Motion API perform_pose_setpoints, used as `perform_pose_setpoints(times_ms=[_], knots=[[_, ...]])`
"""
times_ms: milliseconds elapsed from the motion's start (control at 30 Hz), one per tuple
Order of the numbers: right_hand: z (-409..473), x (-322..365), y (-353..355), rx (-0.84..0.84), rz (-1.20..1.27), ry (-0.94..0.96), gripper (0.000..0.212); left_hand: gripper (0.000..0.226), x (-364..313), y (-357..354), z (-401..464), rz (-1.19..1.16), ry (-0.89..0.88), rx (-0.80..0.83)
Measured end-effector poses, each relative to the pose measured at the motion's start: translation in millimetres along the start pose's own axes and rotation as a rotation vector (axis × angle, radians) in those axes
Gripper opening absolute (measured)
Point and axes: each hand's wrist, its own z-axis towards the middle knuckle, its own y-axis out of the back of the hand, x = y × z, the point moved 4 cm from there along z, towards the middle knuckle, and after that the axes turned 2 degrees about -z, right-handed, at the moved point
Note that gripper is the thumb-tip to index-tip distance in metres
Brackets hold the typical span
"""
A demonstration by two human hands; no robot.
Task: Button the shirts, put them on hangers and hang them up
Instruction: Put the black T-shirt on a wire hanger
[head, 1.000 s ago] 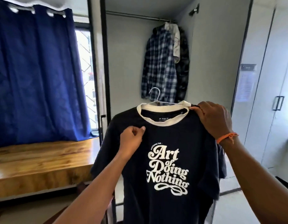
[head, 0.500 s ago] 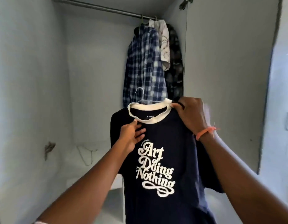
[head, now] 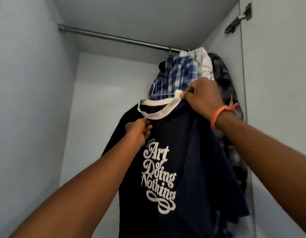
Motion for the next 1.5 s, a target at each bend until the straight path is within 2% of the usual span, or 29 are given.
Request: perform_pose_setpoints(times_ms=[100, 233, 367, 533, 700, 867, 1133, 1233, 1333, 1500], knots=[[52, 4, -29, -0.062, -0.017, -0.003, 0.028, 0.008, -31, -21, 50, 0.031, -0.071, 0.092], [121, 6, -66, -0.131, -0.060, -0.061, 0.028, 0.032, -75, -48, 109, 0.167, -0.143, 0.238], [178, 12, -90, -0.222, -0.161, -0.091, 0.032, 0.035, -110, -79, 152, 0.266, -0.252, 0.334], [225, 11, -108, -0.325, -0.211, -0.113, 0.031, 0.030, -122, -106, 186, 0.389, -0.353, 0.468], [256, 11, -116, -0.403, -0.258, -0.142, 0.032, 0.034, -121, -115, 209, 0.467, -0.423, 0.537], [276, 14, -129, -0.429, -0.304, -0.160, 0.024, 0.032, -119, -115, 225, 0.507, -0.436, 0.541], [273, 14, -136, -0.336, -0.405, -0.080, 0.023, 0.042, -118, -104, 227, 0.554, -0.440, 0.508], [257, 14, -124, -0.370, -0.338, -0.083, 0.023, 0.037, -118, -95, 218, 0.536, -0.442, 0.485], [229, 8, -119, -0.367, -0.166, -0.131, 0.033, 0.013, -110, -77, 199, 0.482, -0.428, 0.448], [143, 2, -128, -0.365, 0.110, -0.114, 0.054, 0.010, -73, -36, 165, 0.473, -0.391, 0.314]])
